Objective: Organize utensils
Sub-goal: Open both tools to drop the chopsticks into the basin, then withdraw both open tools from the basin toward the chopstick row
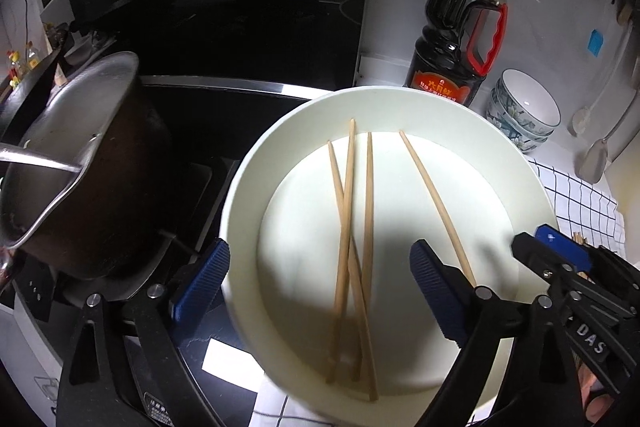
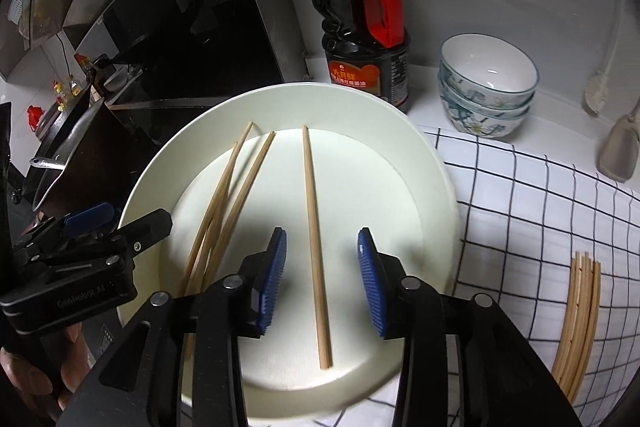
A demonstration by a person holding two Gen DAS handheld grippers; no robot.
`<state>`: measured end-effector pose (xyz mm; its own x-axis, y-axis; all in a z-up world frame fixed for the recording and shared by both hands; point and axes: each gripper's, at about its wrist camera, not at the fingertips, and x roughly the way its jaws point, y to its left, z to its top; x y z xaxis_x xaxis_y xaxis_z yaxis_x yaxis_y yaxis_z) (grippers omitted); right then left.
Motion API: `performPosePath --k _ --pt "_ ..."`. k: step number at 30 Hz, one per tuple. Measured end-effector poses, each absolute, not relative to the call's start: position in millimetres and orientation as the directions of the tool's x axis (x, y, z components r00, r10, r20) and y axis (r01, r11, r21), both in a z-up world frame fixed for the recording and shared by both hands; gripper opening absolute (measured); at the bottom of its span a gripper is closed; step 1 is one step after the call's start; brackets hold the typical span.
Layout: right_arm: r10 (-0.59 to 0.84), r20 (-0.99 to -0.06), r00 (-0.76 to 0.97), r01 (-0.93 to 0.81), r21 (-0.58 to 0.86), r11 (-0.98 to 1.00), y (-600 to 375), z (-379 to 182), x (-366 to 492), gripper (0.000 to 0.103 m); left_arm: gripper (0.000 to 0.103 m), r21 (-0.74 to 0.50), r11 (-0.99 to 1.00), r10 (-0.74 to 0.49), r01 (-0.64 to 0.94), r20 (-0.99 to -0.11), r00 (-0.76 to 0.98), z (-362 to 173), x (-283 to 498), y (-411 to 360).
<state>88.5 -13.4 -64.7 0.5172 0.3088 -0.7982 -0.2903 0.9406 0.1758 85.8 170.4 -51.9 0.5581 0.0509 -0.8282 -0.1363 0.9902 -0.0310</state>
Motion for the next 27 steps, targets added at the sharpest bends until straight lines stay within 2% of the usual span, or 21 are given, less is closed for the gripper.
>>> performPosePath --k 27 --pt "0.233 -0.783 0.576 -0.169 0.165 0.972 -99.3 -44.6 18.3 0.046 0.092 -0.025 1.0 -0.028 0.012 -0.821 0.571 -32.6 39.0 80.3"
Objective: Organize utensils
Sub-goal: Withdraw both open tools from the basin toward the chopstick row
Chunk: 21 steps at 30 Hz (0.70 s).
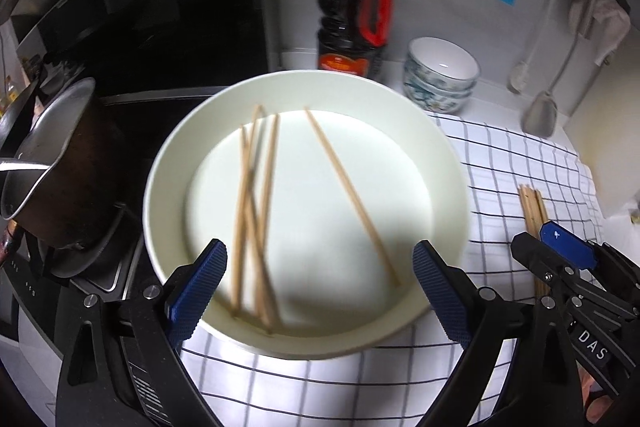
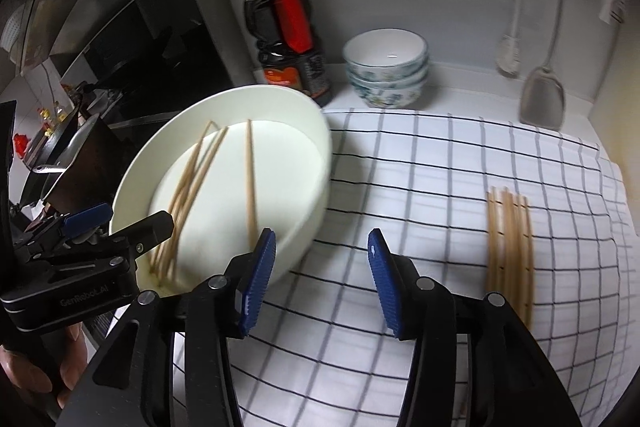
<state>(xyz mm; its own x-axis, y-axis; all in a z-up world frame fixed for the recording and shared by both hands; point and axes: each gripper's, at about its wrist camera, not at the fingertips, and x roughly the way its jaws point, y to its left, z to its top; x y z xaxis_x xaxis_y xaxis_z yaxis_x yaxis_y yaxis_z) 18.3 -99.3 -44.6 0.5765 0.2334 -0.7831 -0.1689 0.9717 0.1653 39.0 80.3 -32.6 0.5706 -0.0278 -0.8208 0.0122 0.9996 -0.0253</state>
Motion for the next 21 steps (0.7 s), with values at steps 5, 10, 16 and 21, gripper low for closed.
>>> performPosePath --k 5,10,16,21 --pt "0.209 -0.784 0.584 -0.128 0.164 0.978 -124.2 -43.2 6.6 0.047 0.092 -0.021 0.998 -0.049 0.056 -0.823 0.566 -32.7 33.5 53.1" --pt "0.179 -0.783 0.595 -0.082 0.163 0.983 -151.4 -40.3 -4.6 0.049 0.092 -0.023 0.995 -0.07 0.093 -0.828 0.556 -35.2 30.1 28.3" --pt "0.13 -0.785 0.606 -0.02 0.148 0.989 -185.2 -44.4 -19.2 0.049 0.092 -0.029 0.986 -0.114 0.163 -0.83 0.546 -38.0 25.8 -5.2" --pt "0.085 -0.794 0.602 0.036 0.133 0.99 -216.2 -53.3 -28.1 0.049 0.094 -0.041 0.978 -0.149 0.205 -0.828 0.541 -41.9 23.4 -31.2"
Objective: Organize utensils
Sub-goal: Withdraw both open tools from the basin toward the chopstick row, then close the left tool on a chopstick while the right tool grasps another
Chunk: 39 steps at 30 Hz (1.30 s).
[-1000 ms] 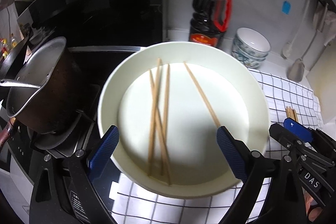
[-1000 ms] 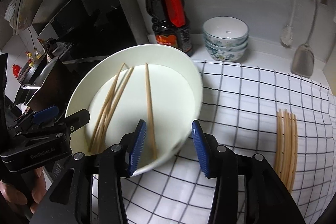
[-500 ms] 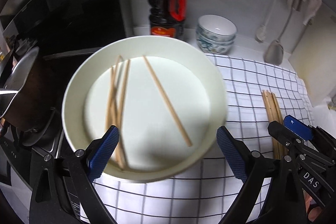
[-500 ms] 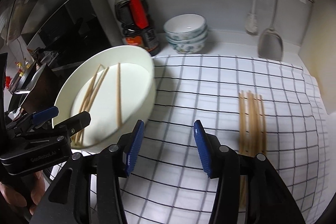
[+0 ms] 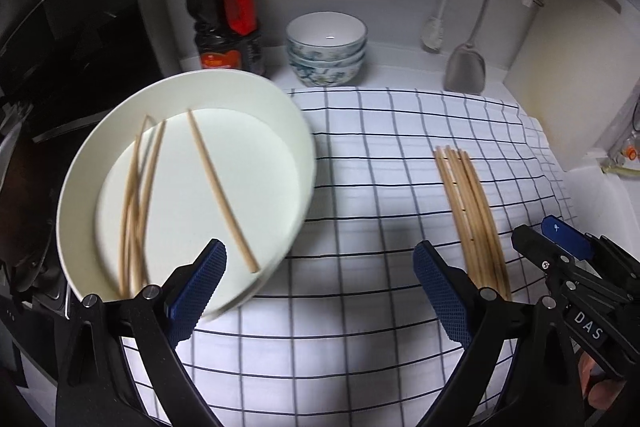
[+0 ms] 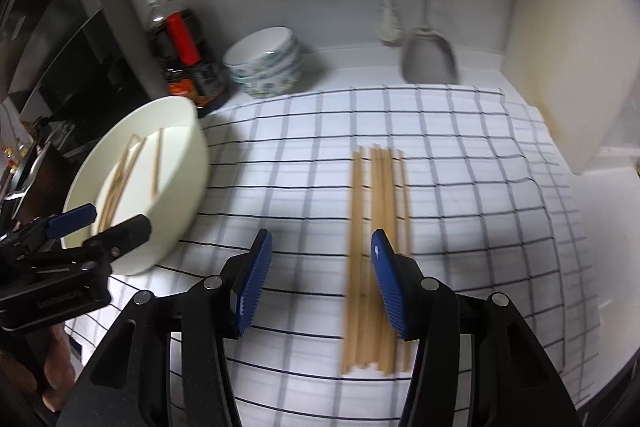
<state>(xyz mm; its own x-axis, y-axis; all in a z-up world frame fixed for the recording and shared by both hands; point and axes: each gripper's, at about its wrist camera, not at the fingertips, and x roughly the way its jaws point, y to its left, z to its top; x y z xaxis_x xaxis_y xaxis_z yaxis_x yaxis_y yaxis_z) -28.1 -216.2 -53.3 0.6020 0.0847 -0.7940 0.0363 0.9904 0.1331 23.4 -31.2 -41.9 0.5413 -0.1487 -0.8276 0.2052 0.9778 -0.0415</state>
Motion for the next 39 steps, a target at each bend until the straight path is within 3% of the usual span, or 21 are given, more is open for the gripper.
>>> performPosePath --k 16,39 --pt "0.005 -0.839 0.543 0.127 0.088 0.988 -289.0 -110.7 -32.0 0.049 0.094 -0.036 0.961 -0.174 0.275 -0.851 0.495 -88.1 28.7 -106.5" --pt "0.001 -0.844 0.537 0.034 0.022 0.999 -281.1 -149.3 -8.0 0.049 0.094 -0.029 0.968 -0.146 0.249 -0.873 0.466 -130.8 45.2 -127.1"
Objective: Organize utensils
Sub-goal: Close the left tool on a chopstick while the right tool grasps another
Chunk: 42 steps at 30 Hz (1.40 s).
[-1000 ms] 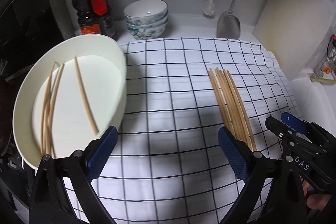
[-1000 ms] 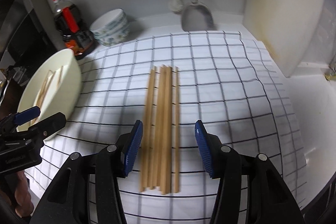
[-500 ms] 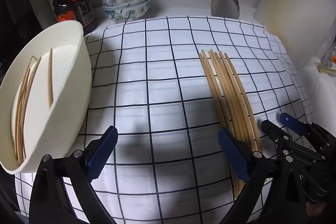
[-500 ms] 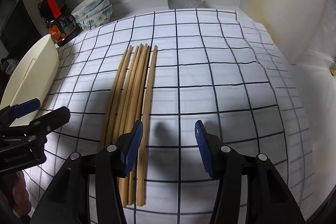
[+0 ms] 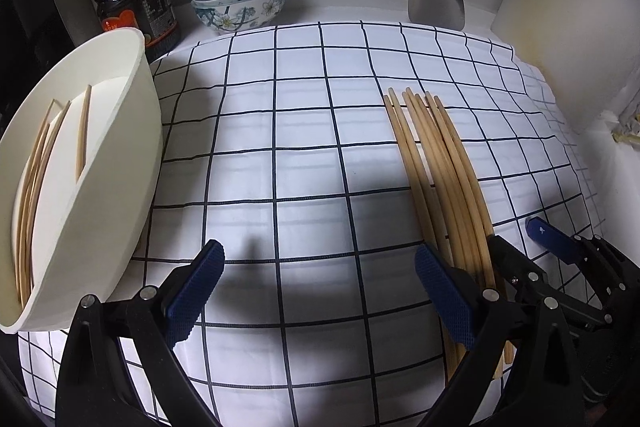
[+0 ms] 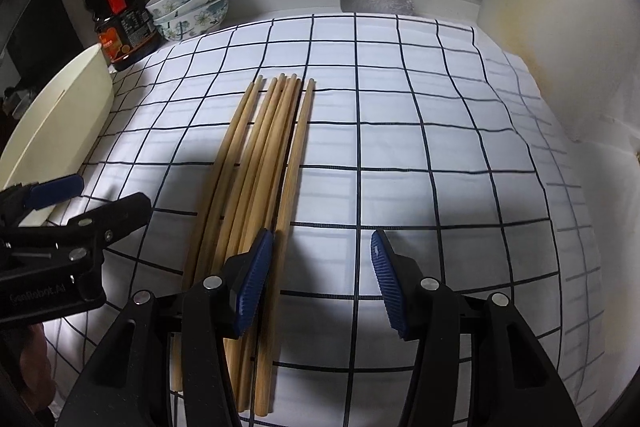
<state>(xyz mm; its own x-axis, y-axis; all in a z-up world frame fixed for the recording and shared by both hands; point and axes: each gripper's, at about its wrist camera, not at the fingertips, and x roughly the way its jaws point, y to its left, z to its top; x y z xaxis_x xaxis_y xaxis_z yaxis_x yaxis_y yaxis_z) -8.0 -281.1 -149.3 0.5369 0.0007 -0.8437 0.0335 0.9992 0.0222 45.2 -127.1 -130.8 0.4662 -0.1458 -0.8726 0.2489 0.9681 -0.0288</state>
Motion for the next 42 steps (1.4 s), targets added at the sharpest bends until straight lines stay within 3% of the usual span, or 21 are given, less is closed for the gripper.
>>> performPosePath --k 27,42 --pt "-0.063 -0.838 0.543 0.108 -0.005 0.994 -314.6 -150.1 -16.1 0.047 0.098 -0.029 0.96 -0.154 0.277 -0.884 0.441 -155.2 46.0 -152.1" --pt "-0.047 -0.821 0.569 0.043 -0.028 0.999 -308.0 -152.1 2.8 0.047 0.096 0.01 0.963 -0.122 0.268 -0.874 0.47 -158.5 59.5 -158.4"
